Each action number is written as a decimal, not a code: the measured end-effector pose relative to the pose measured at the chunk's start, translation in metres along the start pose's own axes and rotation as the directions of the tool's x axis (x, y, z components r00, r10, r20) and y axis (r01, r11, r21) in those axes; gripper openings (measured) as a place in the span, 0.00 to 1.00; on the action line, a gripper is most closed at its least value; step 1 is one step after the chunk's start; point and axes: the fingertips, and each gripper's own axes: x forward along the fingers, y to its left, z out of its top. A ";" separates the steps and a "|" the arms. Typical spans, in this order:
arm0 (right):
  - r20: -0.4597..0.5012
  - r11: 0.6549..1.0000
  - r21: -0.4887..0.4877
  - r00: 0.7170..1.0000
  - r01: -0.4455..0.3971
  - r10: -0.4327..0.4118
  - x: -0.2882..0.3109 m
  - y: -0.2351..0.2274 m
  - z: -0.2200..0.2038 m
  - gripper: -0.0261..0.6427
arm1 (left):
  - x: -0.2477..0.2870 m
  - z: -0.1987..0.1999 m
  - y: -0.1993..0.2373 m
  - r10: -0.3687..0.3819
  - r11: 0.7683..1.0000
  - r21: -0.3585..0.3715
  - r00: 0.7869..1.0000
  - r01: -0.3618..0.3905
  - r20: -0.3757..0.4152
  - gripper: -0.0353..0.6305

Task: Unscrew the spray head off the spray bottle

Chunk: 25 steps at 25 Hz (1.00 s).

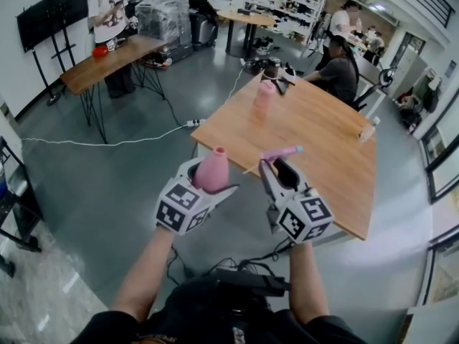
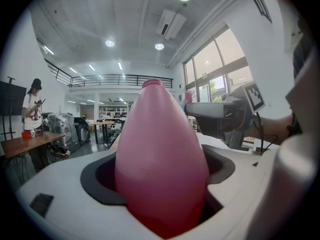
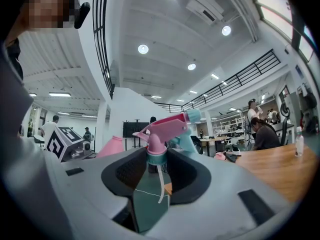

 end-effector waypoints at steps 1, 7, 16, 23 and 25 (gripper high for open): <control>0.001 1.000 -0.001 1.000 -0.001 0.001 0.000 0.000 0.000 0.24 | 0.000 0.000 -0.001 0.000 1.000 0.000 1.000 0.000 0.000 0.71; 0.004 1.000 -0.004 1.000 0.001 -0.001 -0.002 -0.002 0.005 0.24 | 0.001 0.003 -0.003 -0.001 1.000 0.005 1.000 0.001 -0.004 0.71; 0.008 1.000 -0.010 1.000 -0.002 0.002 -0.006 0.003 0.008 0.24 | -0.003 0.003 -0.007 -0.007 1.000 0.008 1.000 0.007 -0.003 0.71; 0.013 1.000 -0.004 1.000 0.004 -0.004 -0.013 0.003 0.008 0.24 | -0.005 0.001 -0.014 -0.004 1.000 0.009 1.000 0.004 -0.005 0.71; 0.016 1.000 -0.005 1.000 -0.001 0.001 -0.014 0.003 0.007 0.24 | -0.006 0.000 -0.015 -0.004 1.000 0.010 1.000 0.004 -0.007 0.71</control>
